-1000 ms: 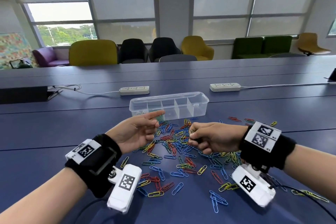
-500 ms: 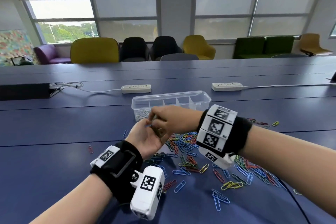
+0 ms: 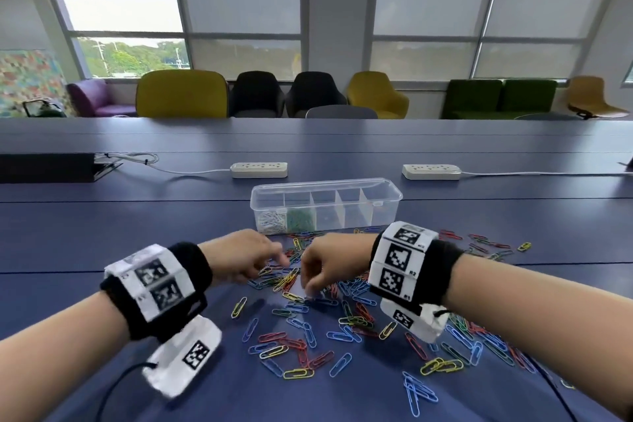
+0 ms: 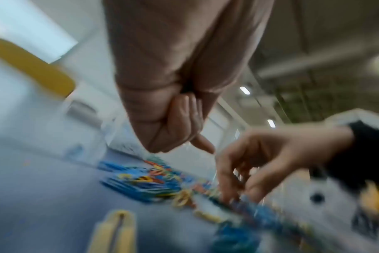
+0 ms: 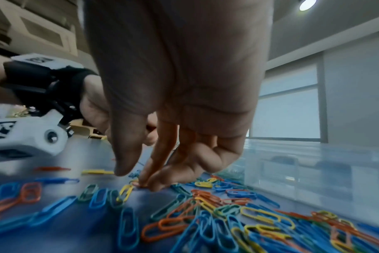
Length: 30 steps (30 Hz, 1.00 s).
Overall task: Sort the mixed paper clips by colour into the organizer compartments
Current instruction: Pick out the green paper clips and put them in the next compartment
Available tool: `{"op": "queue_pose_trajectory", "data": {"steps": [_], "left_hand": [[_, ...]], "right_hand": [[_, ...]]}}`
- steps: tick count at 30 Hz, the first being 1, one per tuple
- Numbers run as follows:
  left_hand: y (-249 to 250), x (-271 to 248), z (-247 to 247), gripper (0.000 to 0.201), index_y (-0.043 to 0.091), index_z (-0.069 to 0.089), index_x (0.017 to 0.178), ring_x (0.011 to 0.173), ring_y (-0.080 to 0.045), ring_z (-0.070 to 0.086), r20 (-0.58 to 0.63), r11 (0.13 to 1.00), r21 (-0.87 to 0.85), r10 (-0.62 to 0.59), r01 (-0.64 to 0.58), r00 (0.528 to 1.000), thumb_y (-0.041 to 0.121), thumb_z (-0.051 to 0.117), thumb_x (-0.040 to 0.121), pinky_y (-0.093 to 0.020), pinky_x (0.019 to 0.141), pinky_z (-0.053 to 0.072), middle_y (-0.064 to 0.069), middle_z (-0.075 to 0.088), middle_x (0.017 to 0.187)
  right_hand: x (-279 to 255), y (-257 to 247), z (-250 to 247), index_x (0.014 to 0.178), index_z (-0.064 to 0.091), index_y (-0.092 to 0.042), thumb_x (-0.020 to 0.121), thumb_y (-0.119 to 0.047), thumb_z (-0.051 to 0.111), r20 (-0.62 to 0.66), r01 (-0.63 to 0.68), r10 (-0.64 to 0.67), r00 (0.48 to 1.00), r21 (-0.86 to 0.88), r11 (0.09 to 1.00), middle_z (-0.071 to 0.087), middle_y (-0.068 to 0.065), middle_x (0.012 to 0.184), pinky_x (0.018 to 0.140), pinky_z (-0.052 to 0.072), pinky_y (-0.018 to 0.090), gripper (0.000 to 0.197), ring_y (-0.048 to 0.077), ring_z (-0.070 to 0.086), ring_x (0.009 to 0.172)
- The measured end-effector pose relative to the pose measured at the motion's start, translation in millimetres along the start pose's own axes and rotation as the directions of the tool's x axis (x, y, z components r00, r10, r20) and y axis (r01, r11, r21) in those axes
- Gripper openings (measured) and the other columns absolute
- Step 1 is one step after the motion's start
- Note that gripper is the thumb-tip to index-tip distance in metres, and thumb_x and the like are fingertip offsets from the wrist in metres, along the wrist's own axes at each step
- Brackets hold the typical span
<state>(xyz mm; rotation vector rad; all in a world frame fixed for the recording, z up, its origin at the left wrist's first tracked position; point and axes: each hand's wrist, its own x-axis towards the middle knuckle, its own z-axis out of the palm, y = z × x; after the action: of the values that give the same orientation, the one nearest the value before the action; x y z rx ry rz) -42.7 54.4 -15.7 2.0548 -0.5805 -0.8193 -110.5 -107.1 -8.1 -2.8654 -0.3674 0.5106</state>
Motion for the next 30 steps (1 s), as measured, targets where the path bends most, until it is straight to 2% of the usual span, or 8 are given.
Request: {"op": "queue_pose_trajectory", "data": {"steps": [2, 4, 8, 12, 14, 17, 21, 30], "left_hand": [[-7, 0, 4, 0.021, 0.021, 0.068, 0.077, 0.048, -0.009, 0.037, 0.095, 0.885, 0.459, 0.034, -0.074, 0.995, 0.030, 0.055, 0.092, -0.024, 0.045, 0.037, -0.006, 0.047, 0.058], [-12, -1, 10, 0.013, 0.023, 0.068, 0.076, 0.062, -0.006, 0.049, 0.173, 0.749, 0.650, 0.024, -0.133, 0.985, 0.034, 0.067, 0.084, -0.025, 0.066, 0.046, -0.001, 0.063, 0.073], [-10, -1, 20, 0.022, 0.015, 0.070, 0.085, 0.065, -0.004, 0.050, 0.154, 0.629, 0.764, 0.041, -0.145, 0.987, 0.036, 0.071, 0.080, -0.021, 0.070, 0.043, 0.005, 0.060, 0.075], [-10, 0, 17, 0.019, 0.020, 0.061, 0.071, 0.054, -0.005, 0.042, 0.182, 0.652, 0.747, -0.013, -0.130, 0.983, 0.034, 0.065, 0.084, -0.019, 0.057, 0.038, 0.003, 0.051, 0.064], [-9, -3, 13, 0.025, 0.021, 0.051, 0.064, 0.044, -0.004, 0.034, 0.152, 0.762, 0.644, -0.045, -0.064, 0.987, 0.030, 0.060, 0.086, -0.016, 0.045, 0.031, 0.004, 0.044, 0.060], [-4, -7, 3, 0.017, 0.021, 0.036, 0.062, 0.040, -0.007, 0.020, 0.100, 0.994, 0.019, -0.105, 0.104, 0.989, 0.025, 0.046, 0.075, -0.016, 0.040, 0.014, 0.004, 0.032, 0.057], [-1, -5, -10, 0.017, 0.017, 0.033, 0.056, 0.042, -0.011, 0.017, 0.237, 0.806, -0.559, -0.071, 0.196, 0.969, 0.017, 0.033, 0.073, -0.016, 0.040, 0.014, 0.001, 0.025, 0.054], [2, -1, 16, 0.036, 0.012, 0.042, 0.046, 0.037, -0.010, 0.028, 0.251, 0.546, -0.811, -0.001, 0.210, 0.968, 0.022, 0.034, 0.080, -0.015, 0.037, 0.018, 0.000, 0.033, 0.051]], "right_hand": [[7, -1, 7, 0.101, 0.070, -0.005, 0.084, -0.028, 0.069, 0.024, -0.016, 0.017, 1.000, -0.009, 1.000, 0.071, 0.011, 0.099, 0.061, 0.044, 0.018, 0.029, 0.013, 0.056, 0.077], [12, -3, 12, 0.098, 0.070, -0.002, 0.082, -0.028, 0.070, 0.047, -0.020, 0.021, 0.999, -0.021, 1.000, 0.071, 0.014, 0.096, 0.055, 0.041, 0.019, 0.031, 0.015, 0.055, 0.073], [15, -4, 15, 0.093, 0.070, 0.000, 0.084, -0.026, 0.068, 0.061, -0.021, 0.022, 0.998, -0.013, 1.000, 0.067, 0.014, 0.083, 0.064, 0.042, 0.028, 0.028, 0.017, 0.053, 0.070], [8, -1, 13, 0.088, 0.069, -0.007, 0.086, -0.023, 0.065, 0.078, -0.038, 0.037, 0.996, 0.010, 0.999, 0.057, -0.004, 0.064, 0.055, 0.038, 0.018, 0.016, 0.006, 0.048, 0.055], [0, 3, 9, 0.081, 0.063, -0.014, 0.087, -0.022, 0.064, 0.031, -0.043, 0.042, 0.999, 0.018, 0.999, 0.052, -0.010, 0.062, 0.055, 0.037, 0.016, 0.010, 0.002, 0.046, 0.056], [-14, 7, -1, 0.082, 0.059, -0.014, 0.088, -0.021, 0.062, -0.087, -0.036, 0.046, 0.995, 0.106, 0.994, 0.053, -0.008, 0.066, 0.056, 0.037, 0.014, 0.009, 0.002, 0.045, 0.058], [-27, 2, -14, 0.079, 0.059, -0.017, 0.087, -0.022, 0.064, -0.260, 0.042, 0.014, 0.966, 0.206, 0.978, 0.054, -0.013, 0.064, 0.053, 0.038, 0.006, 0.010, -0.004, 0.049, 0.052], [3, -32, -29, 0.080, 0.065, -0.016, 0.084, -0.019, 0.063, -0.380, 0.093, -0.049, 0.924, 0.099, 0.991, 0.051, -0.012, 0.060, 0.057, 0.037, 0.015, 0.006, 0.002, 0.047, 0.054]]}}
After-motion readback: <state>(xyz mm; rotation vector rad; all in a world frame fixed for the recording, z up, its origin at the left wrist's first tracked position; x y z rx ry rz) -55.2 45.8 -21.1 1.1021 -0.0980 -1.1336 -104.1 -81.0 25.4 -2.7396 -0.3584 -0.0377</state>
